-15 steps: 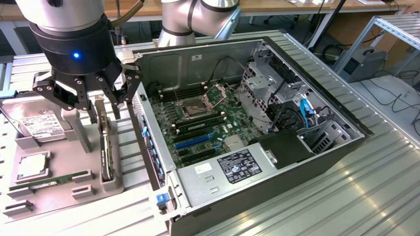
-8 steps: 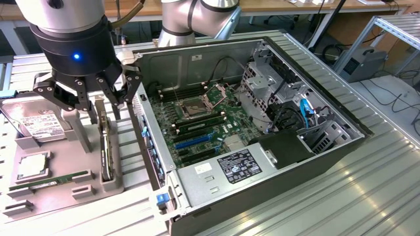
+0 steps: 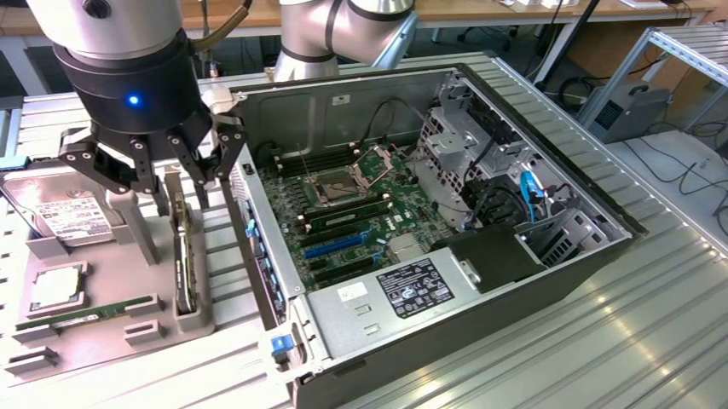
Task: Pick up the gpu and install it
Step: 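Pick up the gpu and move the gpu toward the slot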
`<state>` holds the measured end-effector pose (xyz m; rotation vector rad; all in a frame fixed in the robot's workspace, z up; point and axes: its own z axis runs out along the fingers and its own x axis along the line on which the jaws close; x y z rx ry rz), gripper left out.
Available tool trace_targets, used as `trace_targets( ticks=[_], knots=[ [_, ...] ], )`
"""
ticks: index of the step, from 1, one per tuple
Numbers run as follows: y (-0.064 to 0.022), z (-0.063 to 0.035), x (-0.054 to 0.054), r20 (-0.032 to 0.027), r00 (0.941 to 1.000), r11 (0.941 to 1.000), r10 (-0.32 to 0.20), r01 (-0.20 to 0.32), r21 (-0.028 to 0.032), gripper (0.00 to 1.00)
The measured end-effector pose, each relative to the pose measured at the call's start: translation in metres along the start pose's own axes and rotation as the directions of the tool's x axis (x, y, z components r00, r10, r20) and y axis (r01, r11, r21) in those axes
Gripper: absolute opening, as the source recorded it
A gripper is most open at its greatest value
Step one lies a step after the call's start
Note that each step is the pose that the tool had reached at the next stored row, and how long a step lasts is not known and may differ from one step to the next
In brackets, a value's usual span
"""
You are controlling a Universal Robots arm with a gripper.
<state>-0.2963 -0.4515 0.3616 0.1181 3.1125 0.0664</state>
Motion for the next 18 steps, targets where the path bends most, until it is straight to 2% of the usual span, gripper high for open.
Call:
trace_targets(
  ticks=[18],
  knots=[
    [-0.0002, 0.0036, 0.0001, 0.0, 1.0, 1.0, 0.0, 0.0, 0.0, 0.42]
  ],
)
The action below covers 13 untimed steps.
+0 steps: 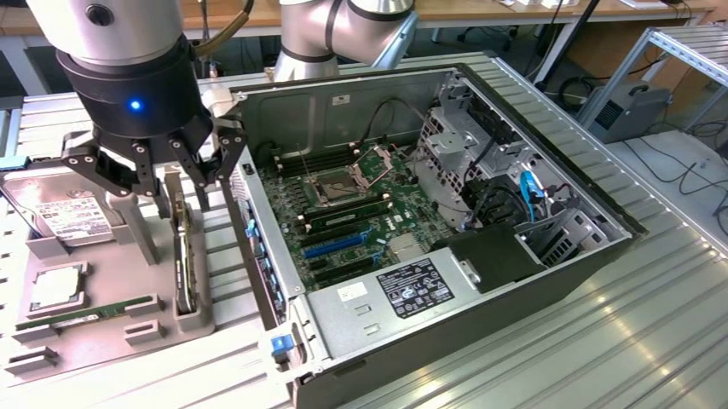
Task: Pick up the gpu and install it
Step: 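Pick up the gpu and move the gpu toward the slot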
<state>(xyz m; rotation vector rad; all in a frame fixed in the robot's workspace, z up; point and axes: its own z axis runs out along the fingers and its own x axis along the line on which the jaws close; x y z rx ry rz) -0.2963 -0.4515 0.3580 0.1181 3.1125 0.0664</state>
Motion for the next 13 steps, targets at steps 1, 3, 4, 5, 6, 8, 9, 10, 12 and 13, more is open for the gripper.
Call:
trace_targets(
  ticks=[1, 3, 4, 5, 6, 8, 9, 10, 12, 13],
  knots=[
    [0.0, 0.0003, 0.0, 0.0, 1.0, 1.0, 0.0, 0.0, 0.0, 0.42],
    [0.0, 0.0007, 0.0, 0.0, 1.0, 1.0, 0.0, 0.0, 0.0, 0.42],
    [0.0, 0.0008, 0.0, 0.0, 1.0, 1.0, 0.0, 0.0, 0.0, 0.42],
    [0.0, 0.0011, 0.0, 0.0, 1.0, 1.0, 0.0, 0.0, 0.0, 0.42],
    [0.0, 0.0012, 0.0, 0.0, 1.0, 1.0, 0.0, 0.0, 0.0, 0.42],
    [-0.0001, 0.0017, 0.0, 0.0, 1.0, 1.0, 0.0, 0.0, 0.0, 0.42],
    [-0.0001, 0.002, 0.0, 0.0, 1.0, 1.0, 0.0, 0.0, 0.0001, 0.42],
    [-0.0001, 0.0023, 0.0, 0.0, 1.0, 1.0, 0.0, 0.0, 0.0, 0.42],
    [-0.0001, 0.0026, 0.0, 0.0, 1.0, 1.0, 0.0, 0.0, 0.0, 0.42],
    [-0.0001, 0.0028, 0.0, 0.0, 1.0, 1.0, 0.0, 0.0, 0.0, 0.42]
  ],
)
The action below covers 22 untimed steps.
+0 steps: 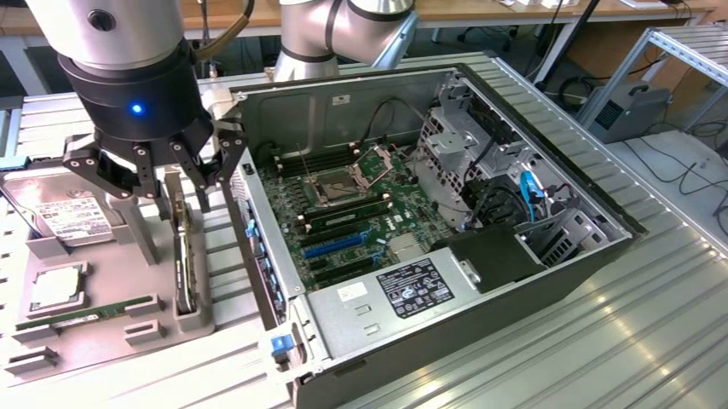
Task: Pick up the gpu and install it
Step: 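Pick up the gpu and move the gpu toward the slot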
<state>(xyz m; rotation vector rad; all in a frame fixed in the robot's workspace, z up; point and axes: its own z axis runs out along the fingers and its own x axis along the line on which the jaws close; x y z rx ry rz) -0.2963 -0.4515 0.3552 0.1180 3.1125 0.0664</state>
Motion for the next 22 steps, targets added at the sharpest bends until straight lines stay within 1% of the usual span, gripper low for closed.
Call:
trace_targets(
  ticks=[22],
  knots=[
    [-0.0002, 0.0045, 0.0001, 0.0, 1.0, 1.0, 0.0, 0.0, 0.0, 0.42]
  ],
)
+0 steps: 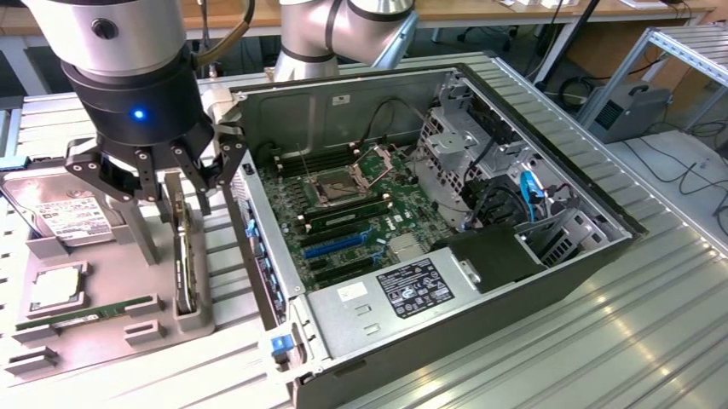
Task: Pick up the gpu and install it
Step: 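Pick up the gpu and move the gpu toward the slot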
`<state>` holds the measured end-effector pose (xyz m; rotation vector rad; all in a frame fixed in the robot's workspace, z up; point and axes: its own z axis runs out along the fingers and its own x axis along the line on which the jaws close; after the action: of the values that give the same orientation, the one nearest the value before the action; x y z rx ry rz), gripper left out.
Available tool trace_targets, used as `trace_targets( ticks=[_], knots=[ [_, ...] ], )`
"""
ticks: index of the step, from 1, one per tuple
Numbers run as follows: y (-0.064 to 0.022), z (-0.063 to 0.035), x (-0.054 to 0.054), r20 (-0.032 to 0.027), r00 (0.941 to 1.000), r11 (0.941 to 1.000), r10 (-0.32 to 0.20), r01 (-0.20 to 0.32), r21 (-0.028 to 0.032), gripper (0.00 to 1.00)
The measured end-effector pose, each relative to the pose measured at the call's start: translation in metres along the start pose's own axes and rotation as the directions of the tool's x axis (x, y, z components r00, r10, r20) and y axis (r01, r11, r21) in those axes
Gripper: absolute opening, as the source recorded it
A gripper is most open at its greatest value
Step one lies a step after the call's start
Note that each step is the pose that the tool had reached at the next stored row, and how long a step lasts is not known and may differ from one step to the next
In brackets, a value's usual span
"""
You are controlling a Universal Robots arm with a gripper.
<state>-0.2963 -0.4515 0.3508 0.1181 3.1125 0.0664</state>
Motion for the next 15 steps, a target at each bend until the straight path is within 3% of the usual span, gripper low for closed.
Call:
trace_targets(
  ticks=[15],
  knots=[
    [-0.0002, 0.0032, 0.0001, 0.0, 1.0, 1.0, 0.0, 0.0, 0.0, 0.42]
  ],
)
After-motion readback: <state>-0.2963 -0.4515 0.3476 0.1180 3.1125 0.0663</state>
